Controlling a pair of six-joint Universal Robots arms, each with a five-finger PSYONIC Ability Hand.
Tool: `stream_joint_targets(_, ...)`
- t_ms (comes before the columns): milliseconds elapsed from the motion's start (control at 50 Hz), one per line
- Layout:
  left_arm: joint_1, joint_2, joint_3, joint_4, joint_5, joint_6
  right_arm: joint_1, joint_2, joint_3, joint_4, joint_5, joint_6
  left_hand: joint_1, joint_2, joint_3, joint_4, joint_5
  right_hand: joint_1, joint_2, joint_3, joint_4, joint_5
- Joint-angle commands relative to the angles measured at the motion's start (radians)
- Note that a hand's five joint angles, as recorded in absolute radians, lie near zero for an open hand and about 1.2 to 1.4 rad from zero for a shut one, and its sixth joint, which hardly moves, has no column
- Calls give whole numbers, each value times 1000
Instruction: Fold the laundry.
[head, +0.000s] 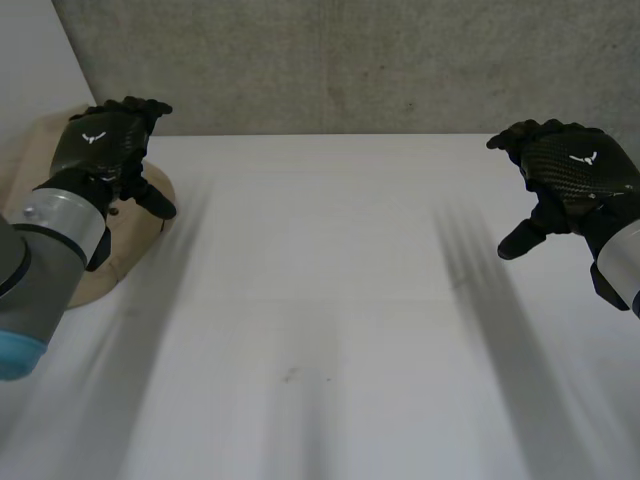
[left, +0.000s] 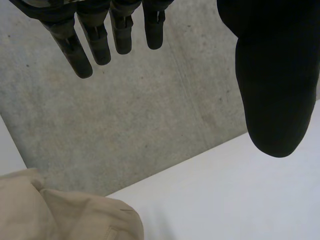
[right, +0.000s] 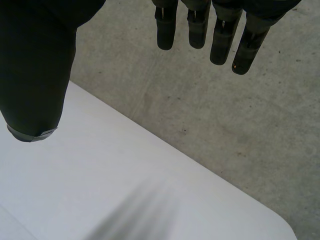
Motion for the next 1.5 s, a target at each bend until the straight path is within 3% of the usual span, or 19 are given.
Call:
stream_joint_targets(20, 81, -221, 109, 78, 54, 136, 0, 20, 5, 0, 1, -3, -23, -26, -29, -25, -45, -19, -40, -34, -51, -64)
stream_joint_targets(160, 213, -494, 300, 95, 50, 454, 2, 40, 6, -1, 1, -3, -23, -26, -29, -25, -45, -19, -40, -34, -51, -64)
stream_joint_targets(320, 257, -633, 421, 129, 56, 511, 2, 60, 6, -3, 1, -4, 224, 221, 218, 222, 202, -19, -40, -34, -51, -64)
stream_joint_targets(400, 257, -673, 453, 164, 50, 532, 2, 74, 5, -3, 1, -4, 898, 895, 892, 896, 876, -19, -40, -34, -51, -64)
stream_joint_targets(420, 257, -671, 449, 173, 46, 546, 2, 75, 5, -3, 1, -4, 1196, 1193, 1190, 1194, 1174, -19, -40, -34, -51, -64)
stream_joint_targets(440, 257, -666, 443, 176, 45, 552, 2, 75, 5, -3, 1, -4, 1199, 1196, 1193, 1197, 1177, -19, -40, -34, -51, -64)
stream_joint_targets(560, 221, -522, 355, 183, 45, 532, 0, 75, 2, -3, 0, -4, 1199, 1196, 1193, 1197, 1177, -19, -40, -34, -51, -64)
stream_joint_targets(680, 3, -241, 223, 172, 46, 243, -6, 68, -4, -3, 1, -4, 1199, 1196, 1193, 1197, 1177, -19, -40, -34, -51, -64)
stream_joint_targets(760, -110, -141, 144, 157, 57, 86, -11, 65, -7, -3, 4, -4, 1199, 1196, 1193, 1197, 1177, -19, -40, -34, -51, -64)
stream_joint_targets(880, -351, -140, 84, 144, 79, -6, -12, 58, -7, -1, 6, -4, 1199, 1196, 1193, 1197, 1177, -19, -40, -34, -51, -64)
stream_joint_targets(960, -393, -168, 79, 143, 88, -12, -12, 46, -4, -3, 6, -4, 1199, 1196, 1193, 1197, 1177, -19, -40, -34, -51, -64)
stream_joint_targets(980, -401, -174, 79, 141, 92, -14, -12, 45, -4, -3, 6, -4, 1077, 1074, 1071, 1075, 1055, -19, -40, -34, -51, -64)
stream_joint_targets(1000, -408, -180, 73, 140, 114, -9, -12, 42, -4, -3, 3, -4, 475, 471, 468, 472, 452, -19, -40, -34, -51, -64)
stream_joint_targets(1040, -411, -182, 68, 141, 135, -2, -12, 40, -4, -3, 0, -3, 27, 24, 21, 25, 5, -19, -40, -34, -51, -64)
stream_joint_targets(1160, -349, -194, 96, 144, 132, 10, -9, 43, -3, -3, -3, -3, -23, -26, -29, -25, -45, -19, -40, -34, -51, -64)
stream_joint_targets(1240, -177, -188, 84, 100, 73, 105, 0, 54, -4, -3, -5, -12, -19, -22, -25, -21, -41, -19, -40, -34, -51, -64)
stream_joint_targets(1340, -76, -179, 53, -9, 28, 169, 25, 109, -18, 8, -31, -114, -10, -13, -17, -12, -33, -19, -40, -34, -51, -64)
stream_joint_targets(1420, -30, -177, 15, -90, -44, 165, 139, 189, -49, 2, -72, -266, 5, 1, -2, 3, -18, -19, -40, -34, -51, -64)
stream_joint_targets(1500, 24, -153, -56, -120, -176, 159, 241, 253, -96, -15, -80, -380, 5, 1, -2, 2, -18, -19, -40, -34, -51, -64)
